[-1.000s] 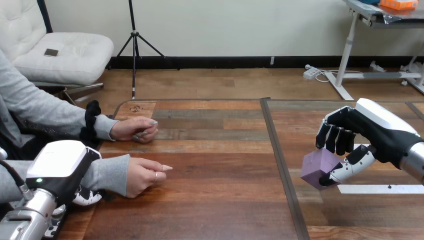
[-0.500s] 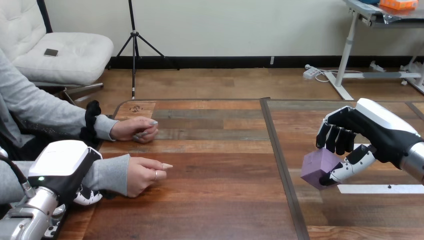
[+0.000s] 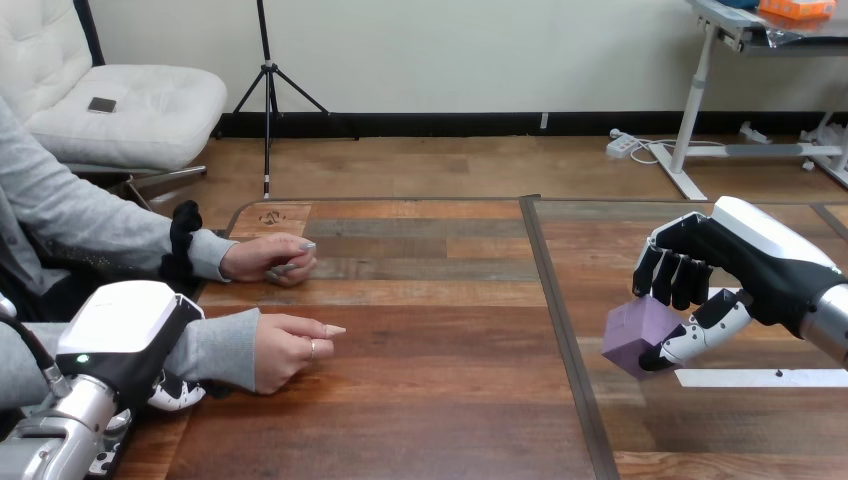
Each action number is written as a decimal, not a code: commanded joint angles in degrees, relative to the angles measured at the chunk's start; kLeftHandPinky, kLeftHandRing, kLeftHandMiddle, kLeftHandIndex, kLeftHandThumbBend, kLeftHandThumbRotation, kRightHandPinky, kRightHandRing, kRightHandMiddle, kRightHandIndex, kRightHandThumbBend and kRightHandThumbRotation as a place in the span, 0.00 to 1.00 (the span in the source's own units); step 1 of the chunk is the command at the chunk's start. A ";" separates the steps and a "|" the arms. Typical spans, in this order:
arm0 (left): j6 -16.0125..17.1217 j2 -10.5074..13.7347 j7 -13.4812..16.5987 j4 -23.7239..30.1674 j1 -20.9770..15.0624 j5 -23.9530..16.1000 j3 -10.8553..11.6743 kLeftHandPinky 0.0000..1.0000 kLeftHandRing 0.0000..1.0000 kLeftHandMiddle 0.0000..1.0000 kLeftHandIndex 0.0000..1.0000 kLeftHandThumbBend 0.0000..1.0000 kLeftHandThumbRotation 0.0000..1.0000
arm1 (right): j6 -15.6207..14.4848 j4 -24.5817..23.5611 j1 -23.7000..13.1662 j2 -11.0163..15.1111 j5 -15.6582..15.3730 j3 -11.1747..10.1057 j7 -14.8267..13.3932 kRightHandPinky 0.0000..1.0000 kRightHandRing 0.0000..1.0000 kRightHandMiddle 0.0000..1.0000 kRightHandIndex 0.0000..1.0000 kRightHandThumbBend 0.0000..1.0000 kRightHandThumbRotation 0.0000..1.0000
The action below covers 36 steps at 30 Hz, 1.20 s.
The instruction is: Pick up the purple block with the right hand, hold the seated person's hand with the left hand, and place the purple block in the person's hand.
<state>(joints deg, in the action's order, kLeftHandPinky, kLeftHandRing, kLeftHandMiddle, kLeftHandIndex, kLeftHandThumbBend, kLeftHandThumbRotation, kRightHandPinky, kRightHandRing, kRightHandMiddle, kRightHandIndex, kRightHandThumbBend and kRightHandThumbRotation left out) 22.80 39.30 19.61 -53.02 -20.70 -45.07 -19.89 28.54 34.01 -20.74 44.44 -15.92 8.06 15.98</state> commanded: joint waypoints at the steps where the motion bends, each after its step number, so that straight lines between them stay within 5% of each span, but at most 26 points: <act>1: 0.70 -1.48 1.24 -0.31 -1.29 0.52 -0.99 0.27 0.30 0.34 0.34 0.85 0.00 | 1.17 -1.38 -2.60 -0.97 0.91 -2.61 -1.72 0.35 0.38 0.41 0.41 0.91 0.00; 11: -0.81 -0.93 2.58 3.54 0.18 1.72 0.65 0.24 0.29 0.34 0.33 0.83 0.00 | 0.65 -1.90 -2.33 -1.14 0.85 -2.67 -2.01 0.36 0.38 0.41 0.41 0.91 0.00; 20: 0.21 -0.32 6.99 8.33 1.96 3.37 2.50 0.23 0.28 0.32 0.33 0.84 0.00 | 1.64 -0.75 -2.85 -1.26 0.32 -2.20 -2.78 0.35 0.37 0.41 0.41 0.91 0.00; 36: 0.77 0.73 6.16 17.93 4.57 6.12 5.89 0.21 0.27 0.31 0.32 0.74 0.00 | 0.99 -0.95 -3.20 -2.42 0.37 -1.70 -2.94 0.35 0.37 0.40 0.41 0.91 0.00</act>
<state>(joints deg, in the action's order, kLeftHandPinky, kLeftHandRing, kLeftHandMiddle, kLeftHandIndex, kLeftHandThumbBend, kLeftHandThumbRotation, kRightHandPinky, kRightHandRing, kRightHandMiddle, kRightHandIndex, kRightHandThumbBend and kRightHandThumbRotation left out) 22.78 39.41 25.22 -42.36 -14.60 -40.66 -16.71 29.58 34.09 -20.72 44.06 -15.94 8.06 14.51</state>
